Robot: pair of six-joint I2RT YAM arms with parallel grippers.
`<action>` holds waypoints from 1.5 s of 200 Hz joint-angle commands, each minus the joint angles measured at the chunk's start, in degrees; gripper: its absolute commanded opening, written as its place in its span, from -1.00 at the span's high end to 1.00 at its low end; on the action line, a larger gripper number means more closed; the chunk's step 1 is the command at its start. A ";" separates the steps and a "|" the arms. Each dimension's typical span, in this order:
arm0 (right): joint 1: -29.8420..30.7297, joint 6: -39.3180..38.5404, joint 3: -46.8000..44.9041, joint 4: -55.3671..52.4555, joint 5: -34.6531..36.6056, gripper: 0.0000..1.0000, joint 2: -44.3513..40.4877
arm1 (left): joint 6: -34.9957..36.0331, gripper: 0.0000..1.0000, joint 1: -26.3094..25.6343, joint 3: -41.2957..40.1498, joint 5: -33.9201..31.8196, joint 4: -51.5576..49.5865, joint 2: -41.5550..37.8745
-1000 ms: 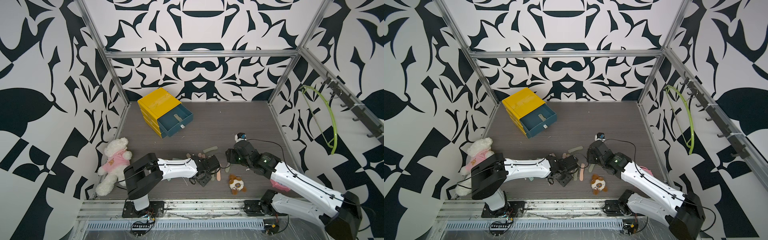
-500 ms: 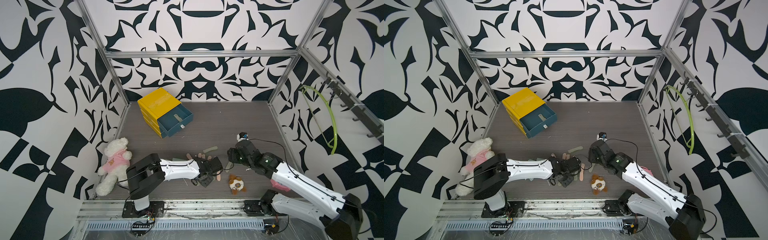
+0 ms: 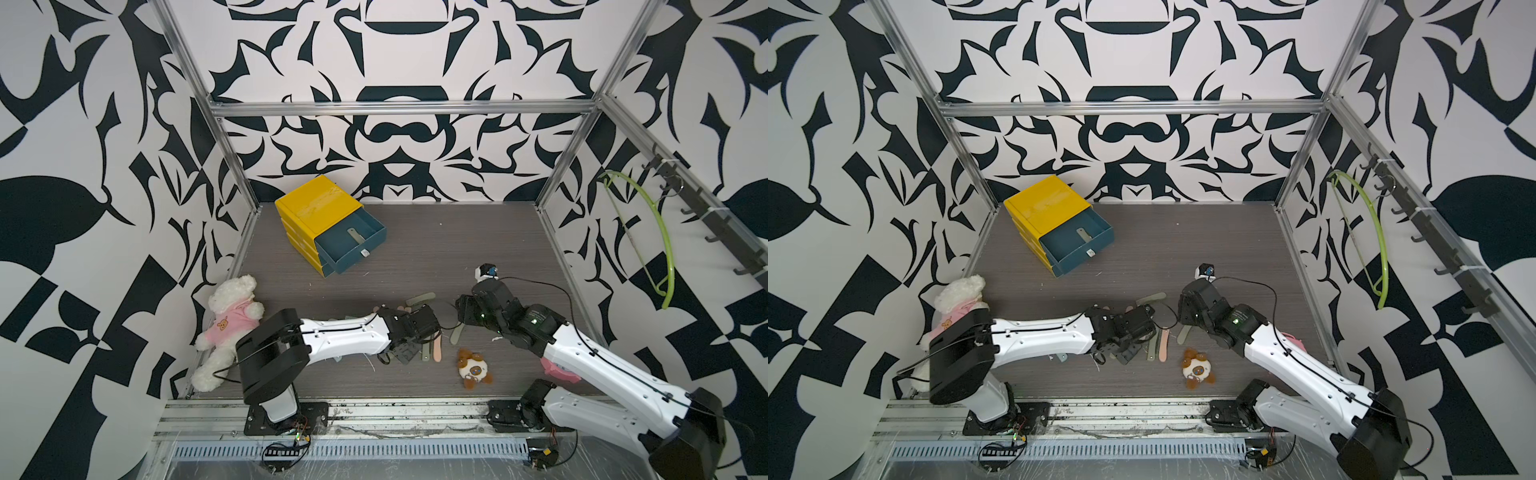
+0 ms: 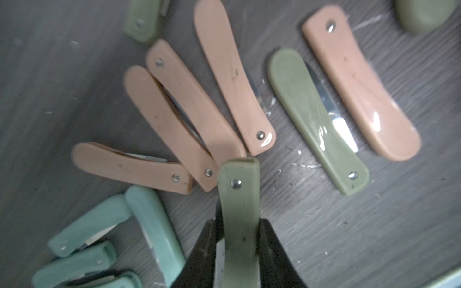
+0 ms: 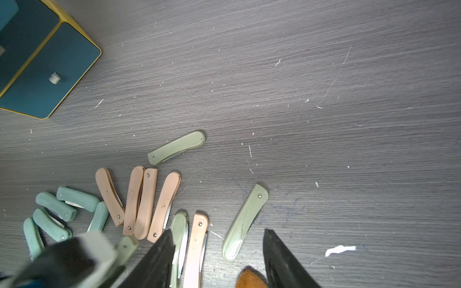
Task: Place the fruit knives into the drawer by color
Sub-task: Pick up the fruit knife from the center of the board, then place the fruit knife in the drawer.
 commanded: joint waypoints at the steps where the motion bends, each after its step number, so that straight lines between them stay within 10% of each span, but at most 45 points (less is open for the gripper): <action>1: -0.37 -0.21 2.31 0.93 1.25 -0.19 -0.97 | 0.46 0.54 1.45 3.83 -2.92 -2.46 -6.76; 82: -0.38 0.49 2.78 3.03 -0.74 -0.19 0.98 | 6.79 0.53 18.08 20.68 -11.26 -5.08 -18.91; 161: -0.37 0.76 2.62 3.19 -1.62 -0.18 1.26 | 8.39 0.57 37.21 36.24 -3.31 -6.58 -2.38; 210: -0.37 1.02 1.92 3.13 -2.11 -0.18 0.26 | 7.91 0.57 40.12 39.56 0.08 -10.13 4.94; 300: -0.40 1.46 2.34 2.94 -2.44 -0.21 1.03 | 6.70 -0.44 41.29 42.22 1.50 -11.22 6.24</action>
